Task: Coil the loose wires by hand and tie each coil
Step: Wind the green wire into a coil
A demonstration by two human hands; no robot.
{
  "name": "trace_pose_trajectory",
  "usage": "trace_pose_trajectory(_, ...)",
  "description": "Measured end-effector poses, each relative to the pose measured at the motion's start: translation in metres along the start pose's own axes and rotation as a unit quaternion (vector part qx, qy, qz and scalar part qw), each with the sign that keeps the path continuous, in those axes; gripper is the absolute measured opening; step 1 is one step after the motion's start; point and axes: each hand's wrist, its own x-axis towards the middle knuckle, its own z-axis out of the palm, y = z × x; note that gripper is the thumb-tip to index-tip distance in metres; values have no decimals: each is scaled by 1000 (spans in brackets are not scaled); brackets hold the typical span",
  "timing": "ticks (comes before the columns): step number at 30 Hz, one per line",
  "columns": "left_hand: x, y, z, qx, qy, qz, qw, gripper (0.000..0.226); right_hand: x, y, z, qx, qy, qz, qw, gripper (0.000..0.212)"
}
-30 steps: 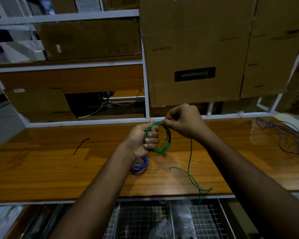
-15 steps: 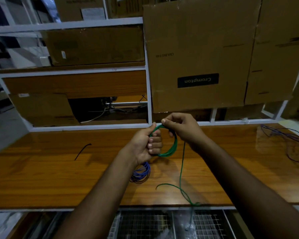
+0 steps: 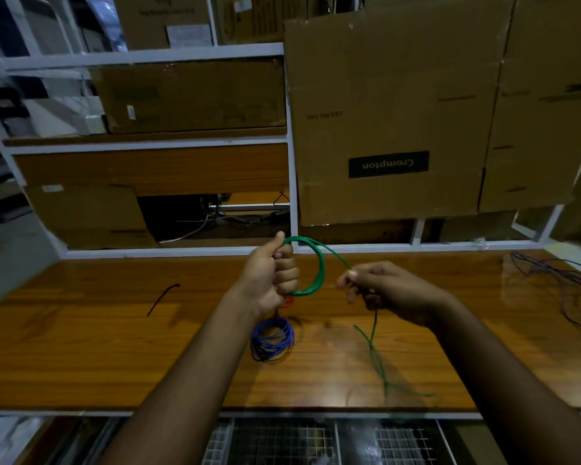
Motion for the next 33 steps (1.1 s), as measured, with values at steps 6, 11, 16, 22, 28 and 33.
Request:
trace_pose_trajectory(6,-1,13,0,-35,15,37,999,54,-19,42,8,38,82,45,995,25)
trace_pose_trajectory(11,2,8,7,-25,19,33,999,50,-26,44,46,-251,287,-43,923,16)
trace_pose_trajectory(16,5,1,11,-8,17,32,999,51,-40,5,78,-457,196,-75,864,15)
trace_pose_trajectory(22,0,-4,8,14,8,32,999,50,-57,-40,79,-501,42,-196,842,26)
trace_pose_trajectory(28,-7,-10,13,67,5,36,997,48,-47,-65,65,-478,121,-302,816,33)
trace_pose_trajectory(33,-13,-12,22,112,-1,33,993,48,-32,-78,59,-500,224,-326,771,7)
